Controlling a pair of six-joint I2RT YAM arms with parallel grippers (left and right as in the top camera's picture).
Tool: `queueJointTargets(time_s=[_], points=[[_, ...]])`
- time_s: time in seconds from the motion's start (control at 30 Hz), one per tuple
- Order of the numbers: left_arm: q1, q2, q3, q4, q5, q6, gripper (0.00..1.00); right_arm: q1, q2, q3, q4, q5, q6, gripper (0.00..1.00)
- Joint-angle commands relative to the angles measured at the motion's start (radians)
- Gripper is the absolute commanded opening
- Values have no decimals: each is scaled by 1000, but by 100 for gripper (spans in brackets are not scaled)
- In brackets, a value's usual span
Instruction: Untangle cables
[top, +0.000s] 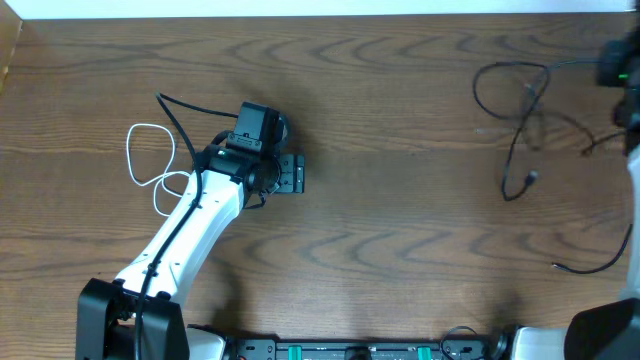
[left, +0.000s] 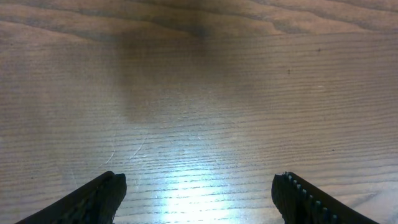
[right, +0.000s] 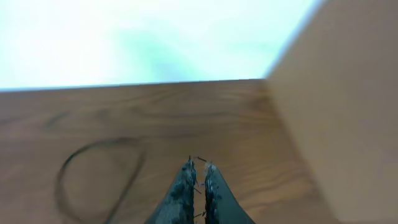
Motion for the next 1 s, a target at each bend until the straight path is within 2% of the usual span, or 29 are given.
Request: queueJointTargets(time_s=[0.0,0.2,0.5,0.73,0.77,0.83,0.9,0.93,0.97], points=[[-2,2,-11,1,-3,-10,80,-87,-9,19,16,70,1,1],[-2,2,-11,0,-3,-10,80,-202,-4,19,-3,76,-31,1],[-2,2,-11,0,-3,-10,80,-399,77,19,20,250,-114,1],[-2,2,-11,0,-3,-10,80,-505,183,19,-23,248,19,1],[-2,2,-11,1,-3,-10,80,-509,197,19,-29,242,30,6],[-2,2,-11,1,-3,-10,80,-509,217,19,-34,205,32,40],[-2,2,-11,1,-3,-10,80,-508,227,19,-40,155,32,94],[-2,2,-11,0,-3,-10,80,-506,229,19,-48,113,32,99],[-2,2,-11,0,-3,-10,80,-505,230,19,-56,78,32,99]])
